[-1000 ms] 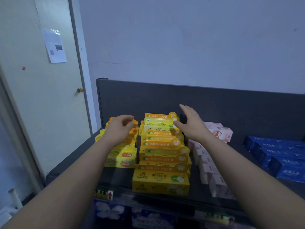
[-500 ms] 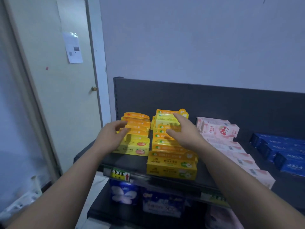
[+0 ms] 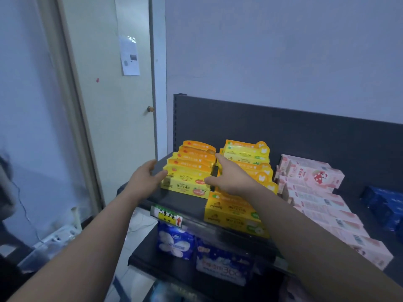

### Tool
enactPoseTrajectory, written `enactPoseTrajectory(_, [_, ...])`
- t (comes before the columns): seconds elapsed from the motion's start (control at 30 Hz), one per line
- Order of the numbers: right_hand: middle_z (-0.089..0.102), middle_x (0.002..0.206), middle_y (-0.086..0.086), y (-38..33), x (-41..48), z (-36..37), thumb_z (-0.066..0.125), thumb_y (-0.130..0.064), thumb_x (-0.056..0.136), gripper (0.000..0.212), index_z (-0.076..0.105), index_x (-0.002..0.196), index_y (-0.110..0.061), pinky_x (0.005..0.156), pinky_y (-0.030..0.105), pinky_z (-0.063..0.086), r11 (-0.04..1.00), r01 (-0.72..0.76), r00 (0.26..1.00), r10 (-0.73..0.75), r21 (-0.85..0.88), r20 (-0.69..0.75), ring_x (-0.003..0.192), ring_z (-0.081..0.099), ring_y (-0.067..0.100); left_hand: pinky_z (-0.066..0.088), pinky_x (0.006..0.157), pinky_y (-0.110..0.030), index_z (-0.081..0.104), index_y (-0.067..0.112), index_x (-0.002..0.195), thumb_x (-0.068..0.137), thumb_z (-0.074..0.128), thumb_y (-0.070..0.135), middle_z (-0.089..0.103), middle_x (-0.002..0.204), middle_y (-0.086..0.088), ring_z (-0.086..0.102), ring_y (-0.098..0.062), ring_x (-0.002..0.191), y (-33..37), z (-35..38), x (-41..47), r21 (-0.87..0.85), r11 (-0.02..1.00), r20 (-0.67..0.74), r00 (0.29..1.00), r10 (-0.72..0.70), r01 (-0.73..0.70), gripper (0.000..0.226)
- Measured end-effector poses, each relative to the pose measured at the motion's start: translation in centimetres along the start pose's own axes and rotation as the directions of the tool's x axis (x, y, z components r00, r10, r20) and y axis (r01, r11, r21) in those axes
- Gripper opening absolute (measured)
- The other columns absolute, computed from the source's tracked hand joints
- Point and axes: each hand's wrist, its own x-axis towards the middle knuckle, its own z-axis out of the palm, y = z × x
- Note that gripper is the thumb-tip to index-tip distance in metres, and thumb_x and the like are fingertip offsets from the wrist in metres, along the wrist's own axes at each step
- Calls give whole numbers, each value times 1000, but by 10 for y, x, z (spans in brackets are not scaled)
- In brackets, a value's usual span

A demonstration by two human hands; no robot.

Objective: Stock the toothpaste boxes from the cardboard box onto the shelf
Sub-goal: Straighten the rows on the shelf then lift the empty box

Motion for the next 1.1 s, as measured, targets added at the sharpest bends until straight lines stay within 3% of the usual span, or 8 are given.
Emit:
enactPoseTrajectory(0.2, [53, 119, 9, -3, 28, 16, 59, -30, 89, 39, 45, 121, -12, 108, 50, 32, 923, -35, 990, 86, -383, 116, 115, 47, 27, 35, 107, -37, 36, 10, 144, 93, 60, 27, 44, 145, -10, 43, -26, 132, -6, 0, 14, -28, 999, 114, 993, -33, 36, 60])
enactPoseTrajectory(0.3, [51, 102, 6, -2, 34, 21, 54, -14, 90, 13, 48, 100, -13, 110, 49, 29, 888, -10, 992, 67, -461, 107, 98, 46, 25, 38, 97, -34, 52, 31, 98, 93, 60, 24, 49, 117, 1, 49, -19, 113, -13, 5, 23, -8, 999, 158, 987, -37, 38, 12])
enactPoseTrajectory(0.53, [56, 108, 5, 0, 51, 33, 62, -23, 89, 21, 55, 105, -11, 107, 40, 36, 884, -28, 1000, 23, -467, -18, 101, 51, 21, 39, 91, -32, 42, 30, 77, 95, 52, 13, 56, 95, 9, 52, -19, 99, -23, 7, 45, -16, 1000, 203, 979, -8, 11, 26])
enactPoseTrajectory(0.63, [58, 108, 3, -2, 57, 40, 68, -37, 85, 35, 56, 106, -12, 102, 40, 43, 913, -55, 998, 54, -404, -14, 103, 54, 21, 45, 93, -39, 56, 11, 92, 93, 51, 14, 65, 100, -7, 60, -28, 100, -34, 1, 59, 9, 1000, 191, 982, -6, 4, 6])
enactPoseTrajectory(0.77, [53, 127, 4, -10, 60, 37, 70, -43, 82, 59, 46, 129, -17, 94, 38, 49, 970, -126, 992, 122, -209, -30, 115, 50, 25, 36, 68, -24, 33, 31, 71, 96, 47, 13, 47, 81, 6, 45, -18, 88, -32, -1, 69, -45, 999, 151, 989, -5, 12, 34])
enactPoseTrajectory(0.87, [37, 148, 5, -20, 64, 28, 51, -31, 97, 62, 22, 150, -16, 99, 35, 44, 984, -160, 979, 169, 79, -117, 130, 41, 25, 34, 80, -28, 43, 28, 80, 101, 39, 24, 48, 85, 10, 45, -17, 95, -23, -3, 78, -82, 996, 147, 989, -9, 21, 22])
enactPoseTrajectory(0.97, [35, 146, 5, -22, 78, 36, 40, -28, 101, 56, 16, 151, -19, 96, 35, 45, 876, -260, 948, 312, 405, -67, 121, 43, 21, 36, 87, -30, 55, 17, 105, 103, 33, 33, 61, 110, 0, 55, -18, 100, -21, -1, 88, -136, 990, 222, 975, -1, 32, 27])
enactPoseTrajectory(1.1, [34, 145, 6, -14, 104, 58, 43, -27, 98, 59, 14, 149, -24, 106, 48, 40, 746, -413, 877, 480, 522, 9, 128, 40, 29, 45, 99, -42, 59, 21, 107, 102, 31, 40, 67, 108, -4, 62, -23, 102, -22, 7, 95, -148, 986, 314, 949, -32, 82, 34])
